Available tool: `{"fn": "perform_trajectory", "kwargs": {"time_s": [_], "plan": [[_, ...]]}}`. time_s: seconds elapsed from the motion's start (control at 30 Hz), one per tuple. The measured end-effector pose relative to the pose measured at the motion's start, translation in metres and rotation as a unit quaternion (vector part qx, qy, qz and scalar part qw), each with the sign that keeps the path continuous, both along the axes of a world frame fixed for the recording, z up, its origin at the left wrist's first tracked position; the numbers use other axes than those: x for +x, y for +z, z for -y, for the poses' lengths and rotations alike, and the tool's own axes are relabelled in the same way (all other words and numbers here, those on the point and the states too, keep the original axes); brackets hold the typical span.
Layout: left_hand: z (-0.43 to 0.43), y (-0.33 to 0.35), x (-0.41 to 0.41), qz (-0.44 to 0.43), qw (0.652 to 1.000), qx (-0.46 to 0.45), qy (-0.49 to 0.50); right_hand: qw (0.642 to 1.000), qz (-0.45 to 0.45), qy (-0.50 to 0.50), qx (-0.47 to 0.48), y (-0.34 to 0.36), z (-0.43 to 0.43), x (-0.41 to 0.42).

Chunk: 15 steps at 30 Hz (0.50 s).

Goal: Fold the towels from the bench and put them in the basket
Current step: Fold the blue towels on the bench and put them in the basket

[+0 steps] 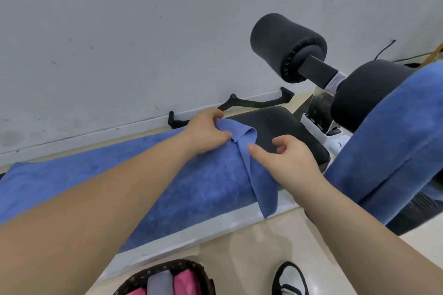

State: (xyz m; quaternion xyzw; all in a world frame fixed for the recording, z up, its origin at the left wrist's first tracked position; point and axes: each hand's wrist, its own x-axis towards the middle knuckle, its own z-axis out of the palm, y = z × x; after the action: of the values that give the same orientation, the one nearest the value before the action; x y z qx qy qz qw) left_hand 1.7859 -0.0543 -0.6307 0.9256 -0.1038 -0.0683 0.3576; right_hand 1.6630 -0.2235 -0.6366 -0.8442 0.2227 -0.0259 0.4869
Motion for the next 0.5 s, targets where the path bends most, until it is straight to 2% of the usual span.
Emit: {"fn": "perform_trajectory", "kwargs": {"time_s": [0.07, 0.13, 0.33, 0.4, 0.5], "plan": [[0.01, 0.0, 0.001, 0.017, 0.995, 0.07, -0.063, 0.994, -0.035, 0.048, -0.093, -0.004, 0.003, -0.004], [0.023, -0.002, 0.004, 0.043, 0.987, 0.123, -0.097, 0.988, -0.046, 0.065, -0.134, -0.008, 0.004, -0.006], [0.047, 0.009, 0.022, 0.129, 0.98, 0.143, -0.053, 0.96, -0.008, 0.108, -0.257, -0.01, -0.014, -0.012], [0.052, 0.02, 0.036, 0.126, 0.987, 0.102, -0.023, 0.974, 0.016, 0.071, -0.213, -0.009, -0.009, -0.008], [0.062, 0.033, 0.052, 0.068, 0.998, -0.003, 0.004, 0.991, 0.064, -0.028, -0.113, -0.002, 0.007, -0.002]]}}
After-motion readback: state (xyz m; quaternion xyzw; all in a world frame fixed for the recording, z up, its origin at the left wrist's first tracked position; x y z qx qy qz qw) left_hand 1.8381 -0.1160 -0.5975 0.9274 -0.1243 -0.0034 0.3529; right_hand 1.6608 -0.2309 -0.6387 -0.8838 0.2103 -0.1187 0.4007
